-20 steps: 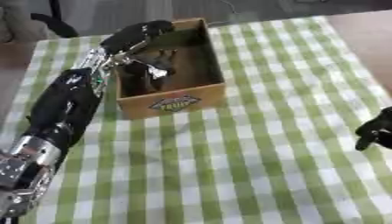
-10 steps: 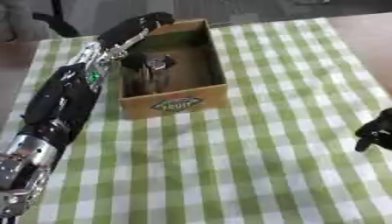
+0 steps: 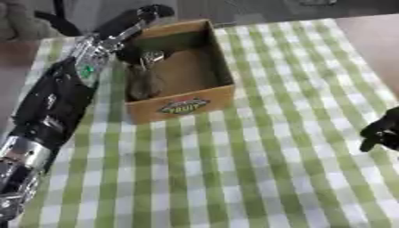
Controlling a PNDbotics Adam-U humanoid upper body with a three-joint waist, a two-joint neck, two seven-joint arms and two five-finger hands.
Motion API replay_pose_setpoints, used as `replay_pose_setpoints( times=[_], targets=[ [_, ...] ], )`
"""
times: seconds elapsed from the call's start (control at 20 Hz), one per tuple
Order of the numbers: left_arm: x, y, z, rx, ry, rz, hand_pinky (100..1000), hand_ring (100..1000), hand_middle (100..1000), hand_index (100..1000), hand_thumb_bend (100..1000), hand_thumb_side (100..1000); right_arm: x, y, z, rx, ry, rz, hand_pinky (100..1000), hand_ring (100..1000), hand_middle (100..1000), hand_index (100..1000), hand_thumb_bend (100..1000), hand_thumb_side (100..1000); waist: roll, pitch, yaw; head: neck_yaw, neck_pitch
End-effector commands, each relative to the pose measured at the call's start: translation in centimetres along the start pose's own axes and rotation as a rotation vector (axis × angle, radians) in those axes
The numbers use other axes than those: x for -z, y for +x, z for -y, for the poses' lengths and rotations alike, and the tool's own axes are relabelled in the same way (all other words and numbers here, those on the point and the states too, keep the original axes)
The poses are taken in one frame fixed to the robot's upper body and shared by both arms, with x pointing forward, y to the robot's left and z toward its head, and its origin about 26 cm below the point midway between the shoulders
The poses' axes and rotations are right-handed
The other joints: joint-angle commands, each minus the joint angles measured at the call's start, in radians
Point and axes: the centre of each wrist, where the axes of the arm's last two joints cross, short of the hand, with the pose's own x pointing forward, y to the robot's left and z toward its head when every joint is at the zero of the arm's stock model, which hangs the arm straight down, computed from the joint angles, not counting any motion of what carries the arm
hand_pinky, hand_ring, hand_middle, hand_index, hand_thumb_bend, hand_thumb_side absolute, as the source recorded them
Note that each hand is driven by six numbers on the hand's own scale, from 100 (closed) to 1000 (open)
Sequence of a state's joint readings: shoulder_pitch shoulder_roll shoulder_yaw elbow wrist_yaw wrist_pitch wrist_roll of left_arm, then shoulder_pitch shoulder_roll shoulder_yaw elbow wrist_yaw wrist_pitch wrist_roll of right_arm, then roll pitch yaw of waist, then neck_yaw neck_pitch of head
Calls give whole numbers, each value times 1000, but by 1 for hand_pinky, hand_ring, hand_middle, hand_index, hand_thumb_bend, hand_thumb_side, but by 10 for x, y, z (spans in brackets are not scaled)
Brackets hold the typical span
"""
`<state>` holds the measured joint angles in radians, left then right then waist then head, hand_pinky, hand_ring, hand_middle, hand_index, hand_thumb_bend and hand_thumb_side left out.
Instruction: Pick up objects on the table and place them in the box.
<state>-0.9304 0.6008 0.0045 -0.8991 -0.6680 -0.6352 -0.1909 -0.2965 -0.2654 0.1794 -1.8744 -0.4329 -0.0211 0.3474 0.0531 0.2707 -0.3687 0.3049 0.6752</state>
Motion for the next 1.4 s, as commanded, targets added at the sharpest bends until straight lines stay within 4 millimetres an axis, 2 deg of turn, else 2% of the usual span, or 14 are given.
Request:
replay_pose_setpoints(
  times=[0.05,0.3,0.45,0.7,0.85,0.95,1.0,1.2,1.4],
  targets=[
    [-3,0,-30,6,27,5,884,895,913,965,324,743,0,5,3,-16,5,10,505,615,536,697,100,781,-6,-25,3,-3,3],
    [-2,4,-36,-26,8,19,881,894,913,964,321,737,0,6,3,-15,5,11,505,616,536,698,100,779,-8,-27,5,-4,4],
    [1,6,-34,11,-73,40,895,906,922,965,367,738,-1,5,3,-13,8,10,505,616,536,698,100,780,-8,-28,5,-3,4],
    [5,7,-29,170,-256,94,922,935,949,980,566,674,-1,5,3,-12,11,8,505,617,536,698,100,782,-9,-28,3,-2,4],
    [7,7,-25,266,-342,121,930,945,959,983,625,611,-1,5,3,-12,13,8,505,618,536,698,100,783,-9,-28,3,-2,5],
    [7,6,-24,303,-361,128,930,945,959,983,625,611,-1,5,3,-11,13,7,505,618,536,698,100,783,-9,-28,3,-2,6],
    [7,6,-23,318,-369,131,940,955,968,986,690,514,-1,4,3,-11,14,7,505,618,536,698,100,784,-9,-28,3,-2,6],
    [5,4,-23,406,-436,139,935,954,968,985,691,472,-1,4,3,-11,16,3,505,619,537,699,100,784,-8,-30,6,-3,9],
    [1,0,-25,422,-399,125,926,944,960,977,666,396,-1,4,3,-12,17,1,506,620,537,699,100,786,-8,-31,10,-6,11]
  ],
)
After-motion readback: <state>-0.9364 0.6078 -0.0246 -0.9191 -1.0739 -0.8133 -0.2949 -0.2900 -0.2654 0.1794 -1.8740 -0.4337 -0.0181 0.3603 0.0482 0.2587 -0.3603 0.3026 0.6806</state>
